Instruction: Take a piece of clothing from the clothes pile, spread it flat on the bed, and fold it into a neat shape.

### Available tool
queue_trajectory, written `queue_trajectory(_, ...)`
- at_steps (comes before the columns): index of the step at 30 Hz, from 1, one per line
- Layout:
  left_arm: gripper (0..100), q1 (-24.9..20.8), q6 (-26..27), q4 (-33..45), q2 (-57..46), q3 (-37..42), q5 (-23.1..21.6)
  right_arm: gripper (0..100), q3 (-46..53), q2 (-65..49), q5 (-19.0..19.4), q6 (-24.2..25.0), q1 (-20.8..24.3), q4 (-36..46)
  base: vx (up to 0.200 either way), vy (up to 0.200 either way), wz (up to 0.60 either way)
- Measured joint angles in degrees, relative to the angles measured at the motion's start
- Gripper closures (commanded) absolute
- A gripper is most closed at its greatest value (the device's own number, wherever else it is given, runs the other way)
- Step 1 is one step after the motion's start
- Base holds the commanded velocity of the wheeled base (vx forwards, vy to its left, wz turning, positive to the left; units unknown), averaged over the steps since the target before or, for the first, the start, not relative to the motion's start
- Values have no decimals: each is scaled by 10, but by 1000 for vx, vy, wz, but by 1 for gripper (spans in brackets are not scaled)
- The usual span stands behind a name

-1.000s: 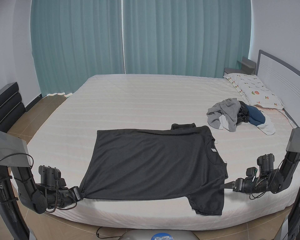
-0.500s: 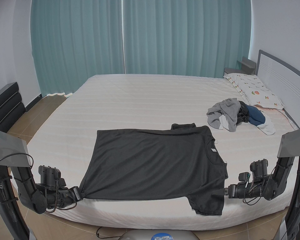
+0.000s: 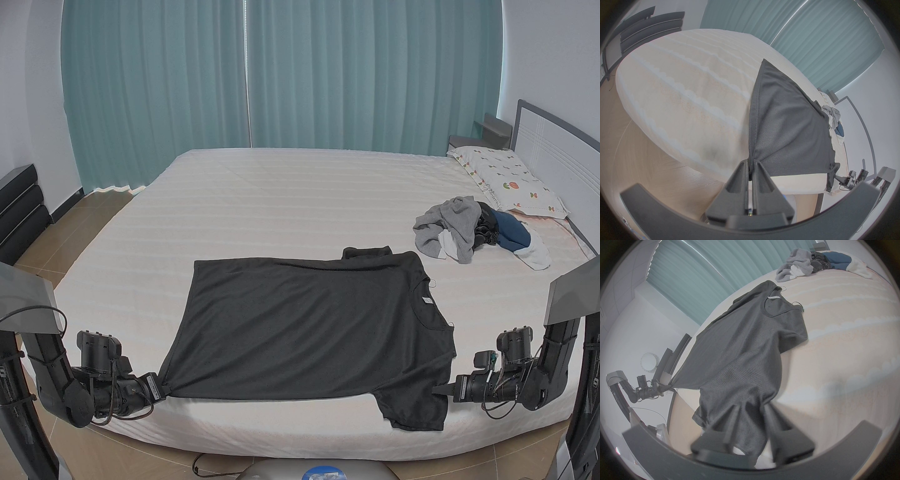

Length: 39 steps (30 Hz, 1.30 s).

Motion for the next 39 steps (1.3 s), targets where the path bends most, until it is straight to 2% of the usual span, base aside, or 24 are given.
queue_trajectory(8,100,0,2,0,0,2,1,100,36,-20,6,-2,-32,-7,0,0,0)
queue_trajectory(15,100,1,14,1,-5,9,2,100,71,-47,20,-6,-39,-8,0,0,0)
queue_trajectory(24,100,18,122,1,-11,46,3,100,138,-99,30,-30,-48,-2,0,0,0)
queue_trajectory(28,100,24,140,0,-13,63,7,100,144,-115,29,-39,-61,22,0,0,0)
queue_trajectory(32,100,27,150,-1,-15,69,17,100,146,-134,30,-57,-67,87,0,0,0)
queue_trajectory(39,100,29,200,-1,-25,97,24,100,146,-168,30,-95,-75,151,0,0,0)
